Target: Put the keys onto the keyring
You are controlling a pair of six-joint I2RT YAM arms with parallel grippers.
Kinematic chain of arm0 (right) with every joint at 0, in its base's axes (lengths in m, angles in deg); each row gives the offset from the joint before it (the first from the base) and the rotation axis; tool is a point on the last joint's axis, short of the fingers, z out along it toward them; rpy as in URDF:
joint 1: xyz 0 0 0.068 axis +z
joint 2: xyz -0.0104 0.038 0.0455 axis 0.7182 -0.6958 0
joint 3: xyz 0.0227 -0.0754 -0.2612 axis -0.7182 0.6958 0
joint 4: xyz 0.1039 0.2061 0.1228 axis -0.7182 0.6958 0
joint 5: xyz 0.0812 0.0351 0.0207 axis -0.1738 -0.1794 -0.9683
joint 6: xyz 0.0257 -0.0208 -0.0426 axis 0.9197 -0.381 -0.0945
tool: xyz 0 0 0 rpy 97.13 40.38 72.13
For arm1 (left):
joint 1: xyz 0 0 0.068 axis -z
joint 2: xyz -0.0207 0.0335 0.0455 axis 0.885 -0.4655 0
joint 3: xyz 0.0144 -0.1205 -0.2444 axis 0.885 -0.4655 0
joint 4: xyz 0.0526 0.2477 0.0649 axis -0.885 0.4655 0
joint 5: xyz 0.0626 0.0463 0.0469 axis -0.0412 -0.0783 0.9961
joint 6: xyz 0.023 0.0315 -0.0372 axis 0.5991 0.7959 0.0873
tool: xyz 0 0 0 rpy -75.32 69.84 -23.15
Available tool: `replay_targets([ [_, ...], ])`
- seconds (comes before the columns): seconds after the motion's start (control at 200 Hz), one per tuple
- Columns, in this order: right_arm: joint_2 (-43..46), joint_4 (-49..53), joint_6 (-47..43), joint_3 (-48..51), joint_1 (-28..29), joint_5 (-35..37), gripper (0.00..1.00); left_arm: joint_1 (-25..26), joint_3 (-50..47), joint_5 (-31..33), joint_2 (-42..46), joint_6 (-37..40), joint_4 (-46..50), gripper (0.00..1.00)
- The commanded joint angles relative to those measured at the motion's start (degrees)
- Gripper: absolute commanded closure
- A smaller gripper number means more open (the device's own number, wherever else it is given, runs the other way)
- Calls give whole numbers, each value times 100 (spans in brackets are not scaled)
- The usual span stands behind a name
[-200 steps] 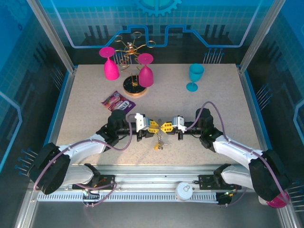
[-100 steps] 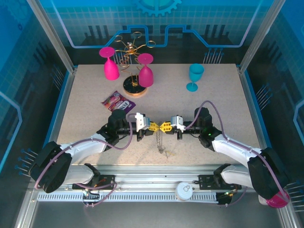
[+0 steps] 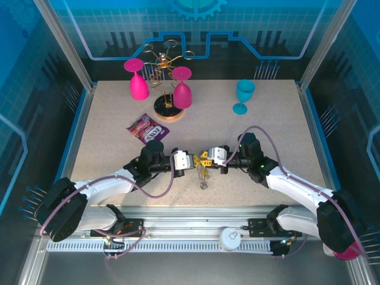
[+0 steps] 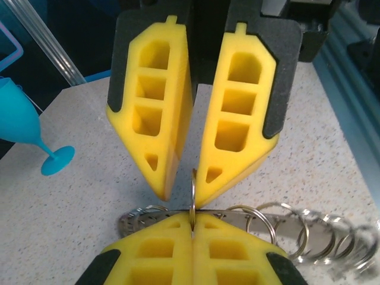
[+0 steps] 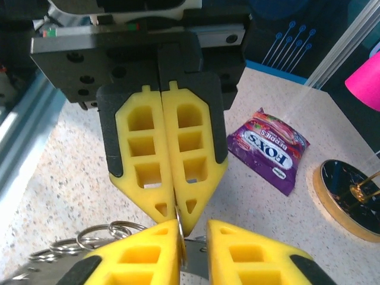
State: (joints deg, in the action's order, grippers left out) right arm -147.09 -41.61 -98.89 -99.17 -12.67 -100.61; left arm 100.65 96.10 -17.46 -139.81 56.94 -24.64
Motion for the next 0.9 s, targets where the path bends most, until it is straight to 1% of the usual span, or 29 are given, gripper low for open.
replay_targets([
  [0.0, 94, 647, -632, -258, 152, 570, 86, 84, 229, 237, 86, 504, 138, 100],
  [0.095, 103, 854, -885, -313, 247, 781, 88, 93, 249, 265, 99, 577, 200, 100],
  [0.335, 97, 888, -1040, -321, 315, 1032, 88, 176, 302, 362, 163, 776, 447, 100],
  [0.41, 103, 859, -1046, -313, 324, 978, 93, 186, 300, 363, 174, 794, 469, 100],
  [0.45, 103, 852, -1047, -313, 333, 945, 100, 196, 302, 362, 182, 799, 470, 100],
  [0.57, 113, 703, -985, -247, 351, 805, 100, 213, 314, 371, 176, 745, 461, 100],
  [0.64, 112, 536, -915, -167, 359, 696, 100, 217, 273, 383, 146, 686, 401, 89],
  [0.705, 111, 348, -830, -95, 368, 611, 100, 215, 225, 389, 109, 660, 319, 84],
  [0.775, 120, 193, -773, -28, 368, 531, 100, 213, 184, 395, 64, 649, 290, 82],
  [0.896, 125, 93, -710, 11, 380, 431, 100, 214, 131, 390, 25, 615, 213, 83],
])
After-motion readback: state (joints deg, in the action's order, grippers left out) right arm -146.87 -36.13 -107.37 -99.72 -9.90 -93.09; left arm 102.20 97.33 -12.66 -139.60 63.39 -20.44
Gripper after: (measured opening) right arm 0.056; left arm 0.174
